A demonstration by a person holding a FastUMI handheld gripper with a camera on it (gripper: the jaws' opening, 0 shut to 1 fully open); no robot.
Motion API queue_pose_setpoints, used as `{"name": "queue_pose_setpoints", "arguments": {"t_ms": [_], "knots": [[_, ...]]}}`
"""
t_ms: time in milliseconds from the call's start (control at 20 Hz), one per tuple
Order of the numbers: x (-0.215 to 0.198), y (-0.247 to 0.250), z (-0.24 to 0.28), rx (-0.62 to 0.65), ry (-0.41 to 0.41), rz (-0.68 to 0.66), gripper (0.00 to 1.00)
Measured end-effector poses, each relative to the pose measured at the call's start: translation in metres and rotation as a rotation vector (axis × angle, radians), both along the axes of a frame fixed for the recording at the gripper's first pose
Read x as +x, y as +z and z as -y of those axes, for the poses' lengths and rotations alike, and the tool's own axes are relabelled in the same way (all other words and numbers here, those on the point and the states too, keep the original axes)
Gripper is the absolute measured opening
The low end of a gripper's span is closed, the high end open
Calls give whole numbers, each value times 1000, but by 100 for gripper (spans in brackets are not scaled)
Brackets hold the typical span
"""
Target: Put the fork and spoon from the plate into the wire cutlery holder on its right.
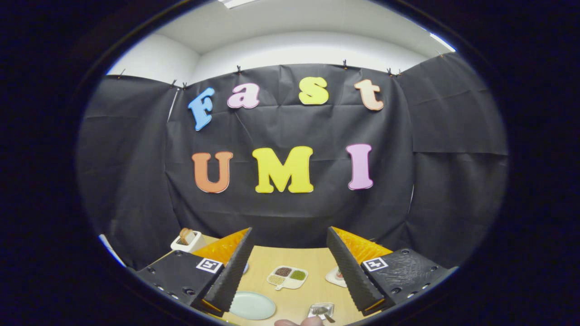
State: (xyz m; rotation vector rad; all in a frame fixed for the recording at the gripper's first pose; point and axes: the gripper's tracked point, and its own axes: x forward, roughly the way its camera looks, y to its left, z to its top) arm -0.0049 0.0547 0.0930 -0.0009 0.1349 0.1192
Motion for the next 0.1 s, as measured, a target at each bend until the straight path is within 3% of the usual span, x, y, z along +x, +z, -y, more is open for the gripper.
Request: {"name": "queue_pose_setpoints", "arguments": {"t_ms": [100], "knots": [[1, -2, -1, -1, 16, -12, 96]]}}
